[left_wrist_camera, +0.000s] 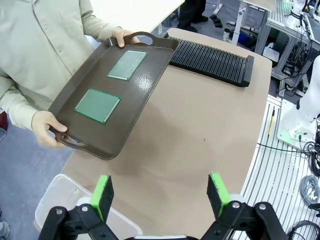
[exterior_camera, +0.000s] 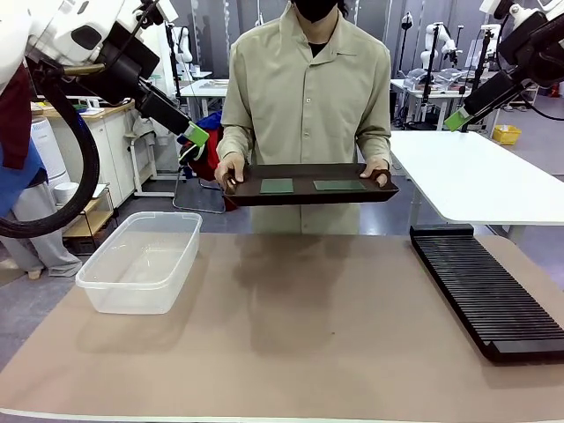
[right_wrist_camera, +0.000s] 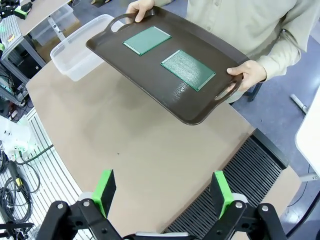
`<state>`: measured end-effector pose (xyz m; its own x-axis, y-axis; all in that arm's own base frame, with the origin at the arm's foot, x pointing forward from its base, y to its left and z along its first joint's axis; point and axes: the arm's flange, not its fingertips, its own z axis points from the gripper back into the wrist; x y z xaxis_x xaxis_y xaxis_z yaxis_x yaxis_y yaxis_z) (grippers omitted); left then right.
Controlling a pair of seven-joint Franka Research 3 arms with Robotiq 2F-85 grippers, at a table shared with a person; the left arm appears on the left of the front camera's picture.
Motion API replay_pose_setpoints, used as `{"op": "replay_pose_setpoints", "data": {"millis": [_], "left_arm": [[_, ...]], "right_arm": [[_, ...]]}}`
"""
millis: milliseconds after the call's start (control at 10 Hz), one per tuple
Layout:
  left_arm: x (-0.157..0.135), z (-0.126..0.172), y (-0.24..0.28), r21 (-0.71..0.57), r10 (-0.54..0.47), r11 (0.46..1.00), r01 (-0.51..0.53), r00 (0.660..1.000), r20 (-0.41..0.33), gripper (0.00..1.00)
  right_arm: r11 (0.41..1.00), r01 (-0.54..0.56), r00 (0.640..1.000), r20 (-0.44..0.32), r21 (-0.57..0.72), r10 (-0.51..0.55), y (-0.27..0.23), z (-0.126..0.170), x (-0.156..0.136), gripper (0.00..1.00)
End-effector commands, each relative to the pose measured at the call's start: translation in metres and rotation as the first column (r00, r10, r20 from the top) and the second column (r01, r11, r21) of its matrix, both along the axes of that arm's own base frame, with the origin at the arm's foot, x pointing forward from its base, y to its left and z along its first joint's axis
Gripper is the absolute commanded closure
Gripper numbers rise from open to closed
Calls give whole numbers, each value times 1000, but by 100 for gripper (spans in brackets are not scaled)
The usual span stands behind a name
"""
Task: Sort PCBs into racks and boxes based on the side picked up.
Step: Pick up the Blank PCB handed by the Human.
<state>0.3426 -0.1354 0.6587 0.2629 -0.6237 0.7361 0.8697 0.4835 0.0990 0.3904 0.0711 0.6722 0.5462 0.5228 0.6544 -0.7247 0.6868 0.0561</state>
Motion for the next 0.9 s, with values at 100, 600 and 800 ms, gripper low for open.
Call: {"op": "replay_pose_setpoints", "data": {"millis": [100,600,800], "left_arm": [[-1,-2,2,-2,-2,1000,2,1000,-2,0],[-1,-2,2,-2,-2,1000,2,1000,-2,0],[-1,-2,2,-2,-2,1000,2,1000,-2,0]], "right_arm": [[1000,-2,1000,-2,0,2,1,-1,0,0],[1000,-2,1000,-2,0,2,1,-1,0,0],[1000,-2,1000,-2,0,2,1,-1,0,0]]}}
